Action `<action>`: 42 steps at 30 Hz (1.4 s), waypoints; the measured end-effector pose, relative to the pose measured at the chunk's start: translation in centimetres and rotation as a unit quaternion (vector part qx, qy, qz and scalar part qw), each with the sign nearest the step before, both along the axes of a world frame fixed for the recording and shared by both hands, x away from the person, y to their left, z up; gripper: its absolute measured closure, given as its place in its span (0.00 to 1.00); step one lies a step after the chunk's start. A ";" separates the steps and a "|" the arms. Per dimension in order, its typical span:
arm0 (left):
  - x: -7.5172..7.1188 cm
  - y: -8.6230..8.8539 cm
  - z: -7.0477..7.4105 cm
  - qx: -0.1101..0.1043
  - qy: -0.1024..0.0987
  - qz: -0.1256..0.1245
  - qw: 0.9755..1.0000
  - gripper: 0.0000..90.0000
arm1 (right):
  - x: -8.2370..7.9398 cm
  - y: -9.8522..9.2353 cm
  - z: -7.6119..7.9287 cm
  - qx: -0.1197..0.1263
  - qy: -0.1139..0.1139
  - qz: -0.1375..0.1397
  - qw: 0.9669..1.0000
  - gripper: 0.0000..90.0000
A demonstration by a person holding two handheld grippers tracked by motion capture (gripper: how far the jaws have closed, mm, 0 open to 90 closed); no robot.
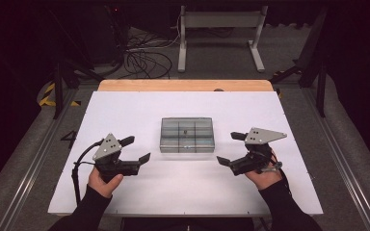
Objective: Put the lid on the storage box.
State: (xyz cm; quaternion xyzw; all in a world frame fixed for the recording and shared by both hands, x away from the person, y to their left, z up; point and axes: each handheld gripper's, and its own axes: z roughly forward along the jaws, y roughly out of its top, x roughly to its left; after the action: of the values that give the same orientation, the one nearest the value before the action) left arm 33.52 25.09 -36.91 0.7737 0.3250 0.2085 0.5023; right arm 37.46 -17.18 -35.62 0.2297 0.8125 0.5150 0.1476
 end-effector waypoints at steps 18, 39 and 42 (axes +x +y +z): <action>-1.7 2.4 -2.6 0.001 -0.007 -0.008 1.000 0.17 | -1.2 -2.5 -3.0 0.000 0.008 -0.018 1.000 0.03; -1.7 4.7 -5.9 0.019 0.026 0.021 0.999 0.17 | -1.9 -4.3 -7.2 -0.022 0.051 -0.039 0.998 0.01; -1.6 4.5 -5.9 0.029 0.020 0.021 0.999 0.17 | -2.1 -4.5 -7.4 -0.013 0.054 -0.047 0.997 0.01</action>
State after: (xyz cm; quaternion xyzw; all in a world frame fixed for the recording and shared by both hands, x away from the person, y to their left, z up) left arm 31.89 29.54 -42.80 0.7851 0.3446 0.2131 0.4685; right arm 35.40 -21.69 -42.98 0.2931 0.8146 0.4833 0.1301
